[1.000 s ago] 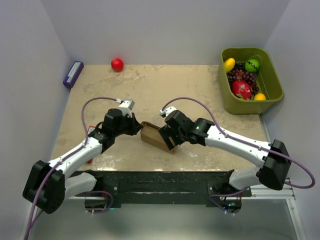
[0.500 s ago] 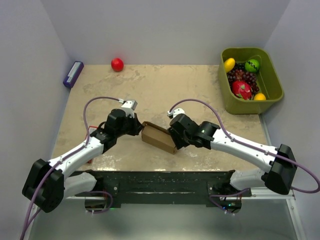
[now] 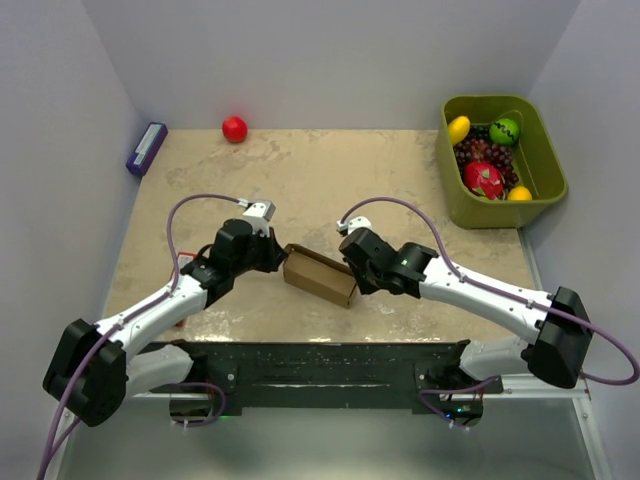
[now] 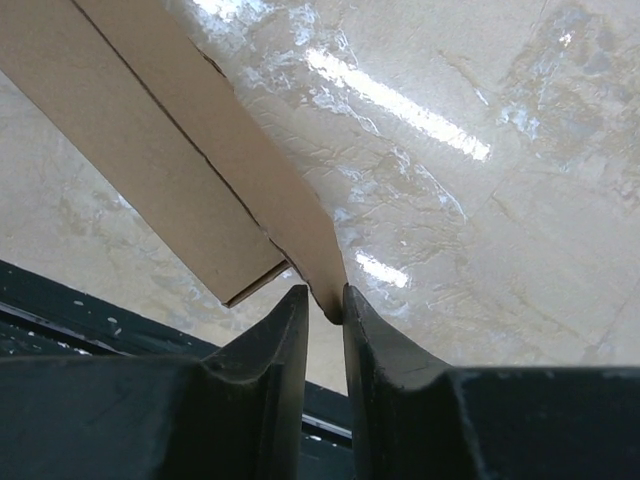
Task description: Fold the paper box
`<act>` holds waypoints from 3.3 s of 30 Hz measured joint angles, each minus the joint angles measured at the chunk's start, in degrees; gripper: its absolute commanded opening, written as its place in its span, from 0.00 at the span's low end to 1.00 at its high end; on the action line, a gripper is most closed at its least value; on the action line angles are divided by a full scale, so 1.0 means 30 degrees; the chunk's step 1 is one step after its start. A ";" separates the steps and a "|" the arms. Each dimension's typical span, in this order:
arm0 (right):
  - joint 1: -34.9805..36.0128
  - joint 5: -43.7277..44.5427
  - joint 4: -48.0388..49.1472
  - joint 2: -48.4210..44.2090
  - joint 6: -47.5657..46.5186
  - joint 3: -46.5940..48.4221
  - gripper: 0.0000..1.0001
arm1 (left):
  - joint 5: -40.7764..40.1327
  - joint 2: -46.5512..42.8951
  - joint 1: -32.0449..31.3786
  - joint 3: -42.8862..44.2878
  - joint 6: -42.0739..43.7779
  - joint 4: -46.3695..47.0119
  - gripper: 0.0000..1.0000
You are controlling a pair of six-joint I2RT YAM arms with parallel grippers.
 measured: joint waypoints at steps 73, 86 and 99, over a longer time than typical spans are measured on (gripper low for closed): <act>-0.7839 -0.9180 0.4080 -0.1552 0.4459 -0.2973 0.00 | -1.0819 0.1071 -0.6980 -0.0087 0.0408 0.0831 0.00; -0.7453 -0.8094 0.4255 -0.3701 0.5136 -0.4648 0.00 | -1.0251 0.1435 -0.7249 0.0066 -0.0015 0.1049 0.00; -0.4648 -0.4204 0.4991 -0.3606 0.6936 -0.5056 0.00 | -1.0462 0.1792 -0.7315 0.0401 -0.0029 0.0721 0.00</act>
